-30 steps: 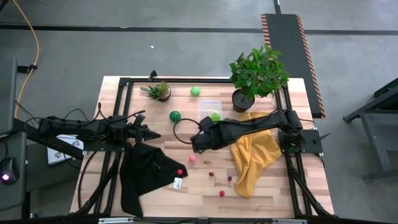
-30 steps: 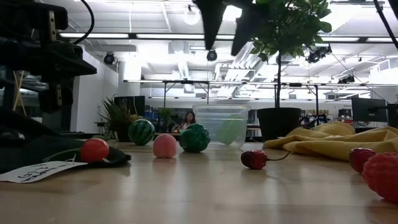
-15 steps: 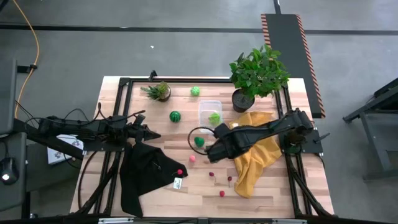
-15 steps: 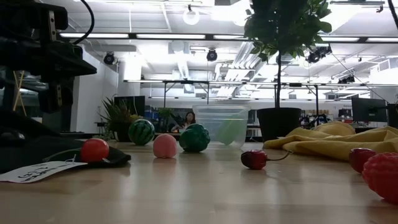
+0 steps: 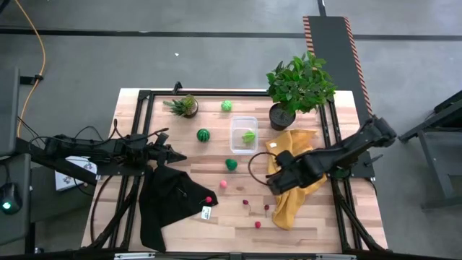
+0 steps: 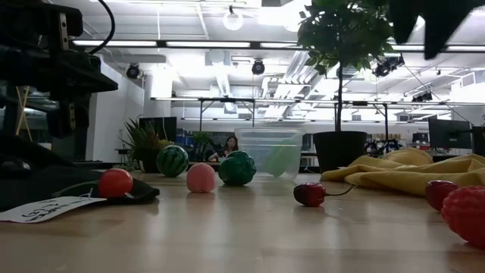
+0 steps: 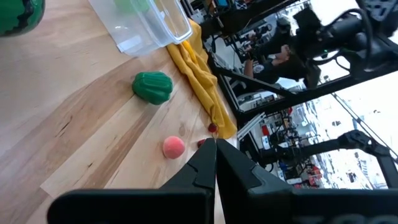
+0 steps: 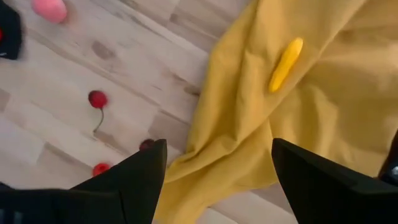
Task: Pick and placing Produce into tupperware
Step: Put the corn into the transparent bin
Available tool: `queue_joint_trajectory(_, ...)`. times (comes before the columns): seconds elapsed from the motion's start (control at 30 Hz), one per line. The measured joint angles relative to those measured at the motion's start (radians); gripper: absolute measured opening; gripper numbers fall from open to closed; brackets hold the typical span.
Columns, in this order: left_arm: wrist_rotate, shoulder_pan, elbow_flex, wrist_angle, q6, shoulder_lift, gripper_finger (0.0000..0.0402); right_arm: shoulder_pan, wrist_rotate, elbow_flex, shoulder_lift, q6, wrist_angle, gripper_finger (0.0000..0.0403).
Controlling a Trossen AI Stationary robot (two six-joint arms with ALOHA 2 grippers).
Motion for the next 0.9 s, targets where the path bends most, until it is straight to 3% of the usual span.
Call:
queue_joint_trajectory(0.37,0.000,0.000,0.000,0.000,0.000,0.000,0.0001,-0.037,-0.066,-0.268,-0.126,0.043,0.170,0.0282)
queue_joint_trajectory(0.9,0.000,0.000,0.000,0.000,0.000,0.000,0.0001,-0.137,-0.027,-0.404,-0.126,0.133,0.346,0.0282)
